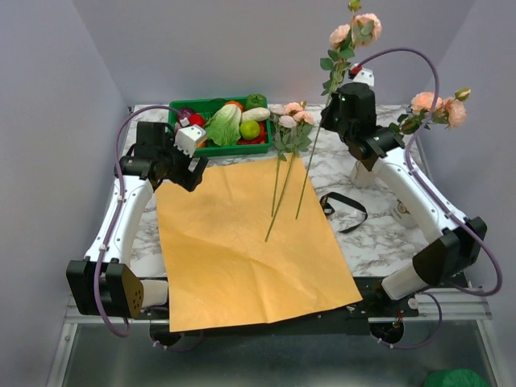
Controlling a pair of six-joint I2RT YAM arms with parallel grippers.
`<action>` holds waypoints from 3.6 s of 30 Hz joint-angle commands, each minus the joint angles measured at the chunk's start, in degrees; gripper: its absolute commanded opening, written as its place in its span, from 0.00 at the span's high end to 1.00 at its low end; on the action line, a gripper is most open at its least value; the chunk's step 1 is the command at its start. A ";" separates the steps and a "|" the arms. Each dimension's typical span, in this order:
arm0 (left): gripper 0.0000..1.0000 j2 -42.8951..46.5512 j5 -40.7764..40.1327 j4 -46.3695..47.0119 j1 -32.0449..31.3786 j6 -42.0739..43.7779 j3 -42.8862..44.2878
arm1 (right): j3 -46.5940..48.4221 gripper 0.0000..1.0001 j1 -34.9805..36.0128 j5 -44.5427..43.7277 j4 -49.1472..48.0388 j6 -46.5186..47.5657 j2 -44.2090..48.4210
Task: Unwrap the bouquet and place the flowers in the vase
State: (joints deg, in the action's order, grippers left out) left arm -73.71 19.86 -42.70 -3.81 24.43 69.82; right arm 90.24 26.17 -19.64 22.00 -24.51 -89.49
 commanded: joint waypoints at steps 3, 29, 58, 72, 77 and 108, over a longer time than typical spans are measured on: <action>0.01 1.38 0.44 0.77 0.30 -0.25 -0.65 | 1.07 0.99 -0.16 -2.93 -14.35 20.77 10.21; 0.01 0.15 2.56 0.07 0.30 0.36 0.58 | 1.70 0.99 -3.49 -13.41 -46.87 55.72 12.77; 0.01 0.67 1.76 -0.37 0.30 1.15 1.02 | -20.01 0.19 -7.01 -20.07 -44.95 37.63 20.40; 0.01 0.06 2.64 -1.86 0.30 0.19 2.95 | -27.22 0.00 0.10 -18.06 -13.04 14.32 33.42; 0.01 0.41 1.77 -1.78 0.30 0.27 2.95 | -27.75 0.00 4.40 -18.50 -9.36 11.78 34.03; 0.01 0.15 5.63 -3.18 0.91 1.86 1.90 | -0.43 0.44 12.43 -7.00 19.13 -11.17 -22.19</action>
State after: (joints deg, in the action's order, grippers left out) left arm -73.54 22.26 -44.12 -3.36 25.43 71.57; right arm 81.80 43.00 -32.58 34.44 -37.26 -104.31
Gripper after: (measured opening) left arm 0.988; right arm 0.556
